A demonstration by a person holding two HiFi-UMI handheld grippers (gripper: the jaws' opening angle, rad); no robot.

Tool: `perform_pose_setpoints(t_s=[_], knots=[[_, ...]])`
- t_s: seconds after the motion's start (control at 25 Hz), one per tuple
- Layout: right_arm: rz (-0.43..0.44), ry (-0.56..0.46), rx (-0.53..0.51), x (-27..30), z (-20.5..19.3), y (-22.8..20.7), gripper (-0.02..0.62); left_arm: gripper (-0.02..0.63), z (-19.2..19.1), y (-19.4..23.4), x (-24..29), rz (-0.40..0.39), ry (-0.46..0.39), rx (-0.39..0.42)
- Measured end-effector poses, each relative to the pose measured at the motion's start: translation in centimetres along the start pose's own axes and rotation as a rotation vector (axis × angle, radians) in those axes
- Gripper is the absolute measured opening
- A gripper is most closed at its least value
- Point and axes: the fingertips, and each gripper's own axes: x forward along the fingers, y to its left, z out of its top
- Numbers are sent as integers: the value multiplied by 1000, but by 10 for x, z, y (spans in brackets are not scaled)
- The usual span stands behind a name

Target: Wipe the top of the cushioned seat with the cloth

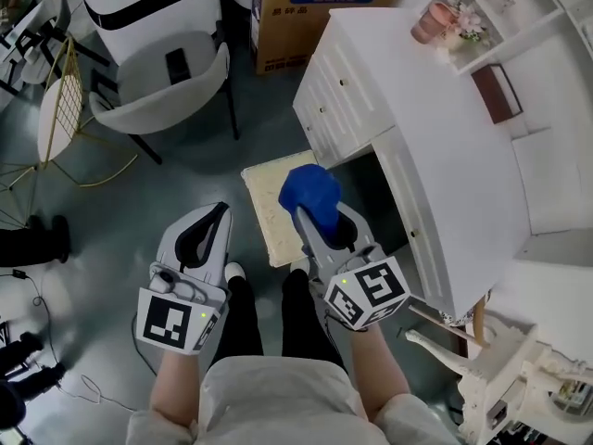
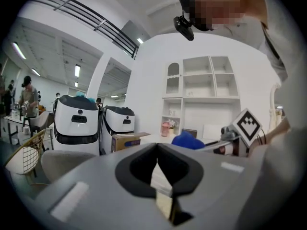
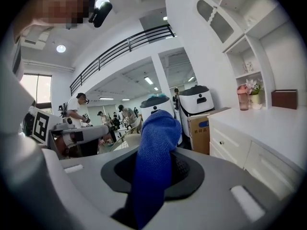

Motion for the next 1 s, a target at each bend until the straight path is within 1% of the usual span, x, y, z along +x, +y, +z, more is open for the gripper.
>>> perform_pose_setpoints(t_s=[0.2, 0.44, 0.64, 0.84, 1.0], knots=[[71, 64, -5, 16, -27, -28, 117, 0, -24, -7, 18, 88, 11, -17], [155, 130, -12, 37, -67, -49, 120, 0, -59, -13, 29, 192, 14, -32], [237, 185, -12, 53, -107, -60, 120, 0, -98, -25, 29, 274, 61, -64], [284, 237, 5, 72, -148, -65, 120, 0, -136, -29, 28, 322, 94, -101], [319, 289, 11, 91, -187, -66, 120, 0, -161, -29, 31, 338, 111, -99]])
